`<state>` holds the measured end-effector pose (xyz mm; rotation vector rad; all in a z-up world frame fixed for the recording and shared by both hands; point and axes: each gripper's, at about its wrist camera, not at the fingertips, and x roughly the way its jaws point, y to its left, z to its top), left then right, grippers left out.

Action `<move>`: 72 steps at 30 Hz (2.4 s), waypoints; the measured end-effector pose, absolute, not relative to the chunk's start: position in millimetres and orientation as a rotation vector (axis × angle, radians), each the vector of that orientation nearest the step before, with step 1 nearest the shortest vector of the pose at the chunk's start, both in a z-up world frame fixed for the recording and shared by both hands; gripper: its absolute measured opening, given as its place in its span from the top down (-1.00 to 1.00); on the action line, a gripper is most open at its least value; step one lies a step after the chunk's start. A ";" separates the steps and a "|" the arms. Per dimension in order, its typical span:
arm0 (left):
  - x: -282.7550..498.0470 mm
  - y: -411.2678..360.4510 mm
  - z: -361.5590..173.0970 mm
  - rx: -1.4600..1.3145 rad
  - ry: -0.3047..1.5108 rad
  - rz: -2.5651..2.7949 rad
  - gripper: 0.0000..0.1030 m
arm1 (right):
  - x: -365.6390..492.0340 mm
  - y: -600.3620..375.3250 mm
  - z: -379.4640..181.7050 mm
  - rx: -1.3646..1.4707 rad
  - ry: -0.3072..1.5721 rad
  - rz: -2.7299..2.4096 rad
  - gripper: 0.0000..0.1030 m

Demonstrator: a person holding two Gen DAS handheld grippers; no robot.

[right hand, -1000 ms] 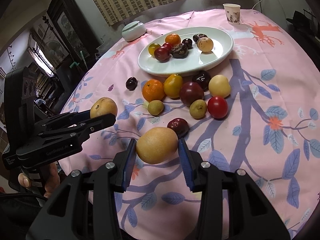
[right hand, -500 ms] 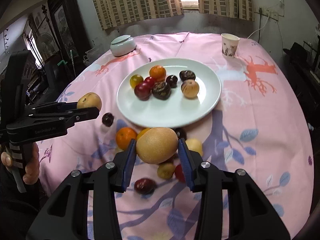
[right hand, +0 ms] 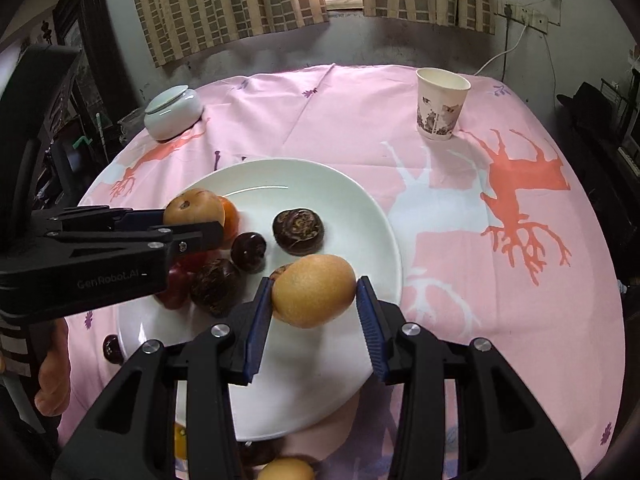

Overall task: Organize fruits
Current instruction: 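Carry both fruits to the plate and release them there with both tools, then move both open tools back toward the fruit cluster, then grasp a dark plum with the right tool while the left tool grasps a dark cherry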

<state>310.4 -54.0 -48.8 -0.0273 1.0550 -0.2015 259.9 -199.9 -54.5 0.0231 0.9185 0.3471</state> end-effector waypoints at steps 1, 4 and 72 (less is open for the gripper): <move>315.5 -54.9 -51.9 -0.030 1.061 -0.202 0.11 | 264.3 -202.0 -56.3 0.032 0.919 0.346 0.17; 325.6 -57.0 -56.3 -0.028 1.064 -0.204 0.11 | 271.9 -203.9 -59.0 0.040 0.913 0.358 0.17; 162.8 35.9 -107.3 0.060 1.026 -0.056 -0.31 | 35.3 -206.7 -87.4 0.213 1.002 0.439 0.38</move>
